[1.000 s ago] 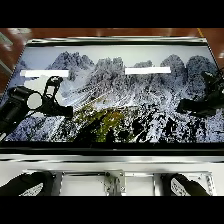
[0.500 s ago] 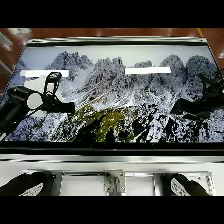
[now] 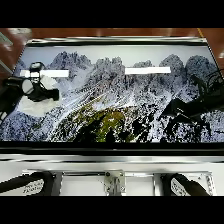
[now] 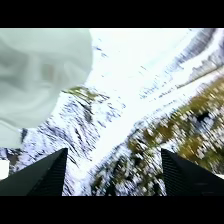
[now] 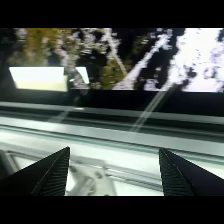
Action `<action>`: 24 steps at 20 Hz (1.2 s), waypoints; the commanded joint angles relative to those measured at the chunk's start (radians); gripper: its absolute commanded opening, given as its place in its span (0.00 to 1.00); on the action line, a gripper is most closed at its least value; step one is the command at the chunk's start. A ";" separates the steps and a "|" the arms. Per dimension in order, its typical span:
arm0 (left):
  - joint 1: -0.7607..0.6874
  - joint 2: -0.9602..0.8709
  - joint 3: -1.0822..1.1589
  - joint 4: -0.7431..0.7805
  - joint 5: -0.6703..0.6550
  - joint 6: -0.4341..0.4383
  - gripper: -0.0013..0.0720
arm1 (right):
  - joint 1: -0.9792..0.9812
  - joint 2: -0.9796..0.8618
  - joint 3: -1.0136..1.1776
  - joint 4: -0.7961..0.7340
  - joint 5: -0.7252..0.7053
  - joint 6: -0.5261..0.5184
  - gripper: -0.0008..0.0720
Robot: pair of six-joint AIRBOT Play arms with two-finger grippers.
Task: Fold the shirts.
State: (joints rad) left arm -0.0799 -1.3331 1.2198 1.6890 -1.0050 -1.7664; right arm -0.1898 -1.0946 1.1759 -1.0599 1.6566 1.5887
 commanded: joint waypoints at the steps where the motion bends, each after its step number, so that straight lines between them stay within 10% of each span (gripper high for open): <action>1: 0.219 -0.151 0.158 -0.087 0.071 0.005 1.00 | 0.001 0.000 0.000 0.109 -0.021 0.027 0.93; 13: 0.294 -0.616 0.525 -0.204 -0.175 0.211 1.00 | 0.000 0.000 0.000 0.109 -0.209 0.027 0.93; 14: 0.294 -0.621 0.524 -0.193 -0.175 0.210 0.92 | 0.000 0.000 0.000 0.109 -0.211 0.027 0.93; 16: 0.294 -0.619 0.525 -0.167 -0.189 0.240 0.10 | 0.000 0.000 0.000 0.109 -0.211 0.027 0.93; 24: 0.161 -0.336 0.621 -0.303 -0.288 0.335 0.07 | 0.000 0.001 0.000 0.014 -0.209 0.037 0.93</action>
State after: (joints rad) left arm 0.1459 -1.7958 1.8194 1.4483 -1.2659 -1.4811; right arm -0.1898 -1.0946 1.1759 -0.9817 1.4487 1.6360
